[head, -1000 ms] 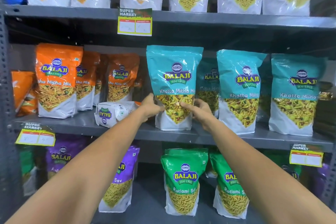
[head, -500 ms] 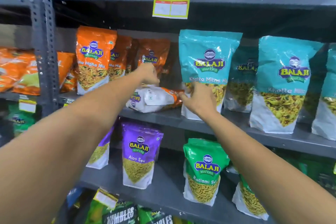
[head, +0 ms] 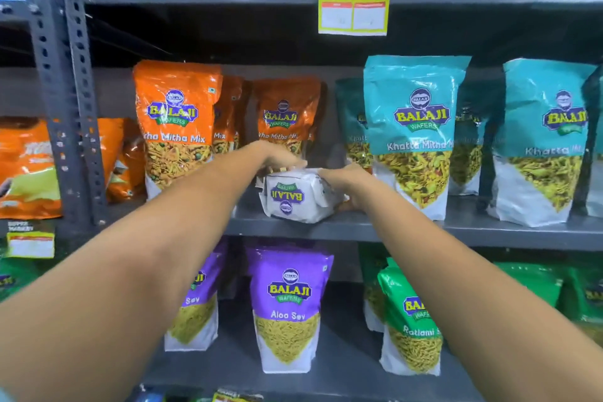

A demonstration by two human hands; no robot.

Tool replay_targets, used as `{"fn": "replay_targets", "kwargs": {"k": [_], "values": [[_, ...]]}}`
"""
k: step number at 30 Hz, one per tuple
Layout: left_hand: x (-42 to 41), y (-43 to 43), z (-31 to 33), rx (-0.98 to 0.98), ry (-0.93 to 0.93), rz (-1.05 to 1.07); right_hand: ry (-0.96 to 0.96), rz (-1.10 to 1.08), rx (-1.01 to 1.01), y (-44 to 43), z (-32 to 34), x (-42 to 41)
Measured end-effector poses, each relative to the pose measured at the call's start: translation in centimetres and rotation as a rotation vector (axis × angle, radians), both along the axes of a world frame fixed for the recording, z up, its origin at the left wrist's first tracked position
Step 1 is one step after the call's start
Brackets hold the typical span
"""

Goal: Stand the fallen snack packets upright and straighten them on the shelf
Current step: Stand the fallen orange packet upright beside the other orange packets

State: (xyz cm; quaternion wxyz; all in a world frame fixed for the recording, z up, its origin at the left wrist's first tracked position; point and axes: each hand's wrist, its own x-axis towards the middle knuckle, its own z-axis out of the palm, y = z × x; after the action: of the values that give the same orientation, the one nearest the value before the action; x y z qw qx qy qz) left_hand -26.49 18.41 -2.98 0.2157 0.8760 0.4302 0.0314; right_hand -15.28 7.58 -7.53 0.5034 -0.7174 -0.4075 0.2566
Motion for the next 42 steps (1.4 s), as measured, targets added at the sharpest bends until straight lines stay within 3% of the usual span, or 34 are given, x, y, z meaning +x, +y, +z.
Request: {"fn": "replay_targets", "kwargs": {"k": [10, 13, 17, 21, 28, 34, 39, 42], "values": [[-0.3, 1.0, -0.8, -0.167, 0.026, -0.183, 0.061, -0.123, 0.155, -0.2, -0.5, -0.6], [-1.0, 1.0, -0.7, -0.074, -0.155, -0.136, 0.034, -0.147, 0.254, -0.2, -1.2, -0.7], [-2.2, 1.2, -1.1, 0.196, -0.314, -0.099, -0.098, -0.191, 0.391, -0.2, -1.6, -1.2], [-3.6, 1.3, -2.6, 0.428, -0.527, -0.090, -0.315, -0.124, 0.501, -0.6, -1.8, -1.8], [-5.9, 0.5, -4.4, 0.617, -0.805, 0.057, -0.400, 0.060, 0.610, 0.0, -2.2, -2.2], [-6.6, 1.2, -7.0, 0.730, -0.769, 0.115, -0.485, 0.108, 0.568, 2.7, -2.6, -2.5], [-6.7, 2.0, -7.5, 0.724, -0.800, 0.128, -0.407, 0.140, 0.586, 4.2, -3.0, -2.2], [-6.8, 2.4, -7.5, 0.714, -0.824, 0.144, -0.232, 0.121, 0.566, 4.5, -3.5, -1.6]]}}
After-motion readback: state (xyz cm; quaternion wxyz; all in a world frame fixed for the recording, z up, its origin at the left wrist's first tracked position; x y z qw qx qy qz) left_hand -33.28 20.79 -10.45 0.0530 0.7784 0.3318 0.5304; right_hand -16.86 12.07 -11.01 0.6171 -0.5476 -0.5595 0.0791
